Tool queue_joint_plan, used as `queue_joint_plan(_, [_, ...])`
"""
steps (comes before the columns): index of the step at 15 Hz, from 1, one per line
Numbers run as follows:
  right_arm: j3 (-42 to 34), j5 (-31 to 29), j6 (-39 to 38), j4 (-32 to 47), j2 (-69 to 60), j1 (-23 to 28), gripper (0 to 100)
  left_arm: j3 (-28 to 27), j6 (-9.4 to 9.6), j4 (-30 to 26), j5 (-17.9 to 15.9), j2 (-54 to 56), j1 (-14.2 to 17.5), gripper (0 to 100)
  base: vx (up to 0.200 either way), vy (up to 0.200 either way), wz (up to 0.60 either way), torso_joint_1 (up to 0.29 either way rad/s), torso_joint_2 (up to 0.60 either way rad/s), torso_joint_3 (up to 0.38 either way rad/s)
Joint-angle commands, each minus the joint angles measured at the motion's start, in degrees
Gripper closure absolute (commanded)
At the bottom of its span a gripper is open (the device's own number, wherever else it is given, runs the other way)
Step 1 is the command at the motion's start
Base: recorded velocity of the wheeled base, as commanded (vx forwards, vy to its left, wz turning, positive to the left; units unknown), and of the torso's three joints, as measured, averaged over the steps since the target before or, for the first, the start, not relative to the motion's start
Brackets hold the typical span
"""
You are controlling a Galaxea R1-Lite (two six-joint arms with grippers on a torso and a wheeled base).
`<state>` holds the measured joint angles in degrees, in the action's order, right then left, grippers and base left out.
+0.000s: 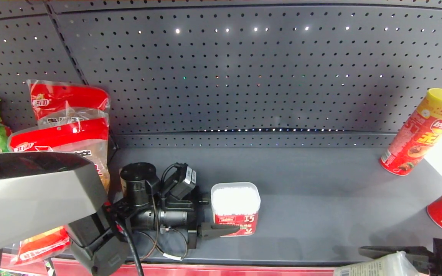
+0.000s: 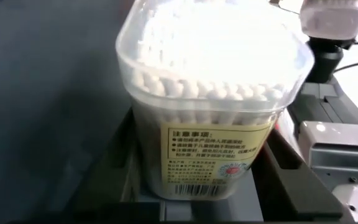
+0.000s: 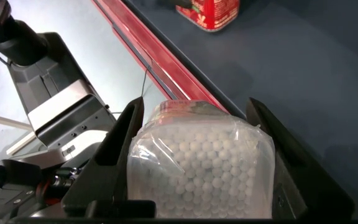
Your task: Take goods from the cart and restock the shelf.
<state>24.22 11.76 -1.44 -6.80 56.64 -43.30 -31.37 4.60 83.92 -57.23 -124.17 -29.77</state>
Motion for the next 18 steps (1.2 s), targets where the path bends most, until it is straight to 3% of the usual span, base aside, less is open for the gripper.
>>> queue_joint_plan(1, [-0.1, 0.0, -0.1, -0.1, 0.0, 0.0, 100, 1.4, 0.50, -0.7, 0.0, 0.2, -0.7, 100, 0.000, 0.000, 0.00, 0.000, 0.00, 0.000])
queue_joint_plan(3, [-0.3, 0.0, -0.1, -0.1, 0.0, 0.0, 100, 4.3, 1.56, -1.1, 0.0, 0.5, -1.3, 100, 0.000, 0.000, 0.00, 0.000, 0.00, 0.000])
queue_joint_plan(9, [-1.0, 0.0, -0.1, -0.1, -0.2, 0.0, 100, 8.3, 1.73, -1.2, 0.0, 3.1, -2.1, 100, 0.000, 0.000, 0.00, 0.000, 0.00, 0.000])
queue_joint_plan(18, [-1.3, 0.0, -0.1, -0.1, -0.4, 0.0, 100, 7.5, 1.56, -2.5, 0.9, 3.3, -2.0, 100, 0.000, 0.000, 0.00, 0.000, 0.00, 0.000])
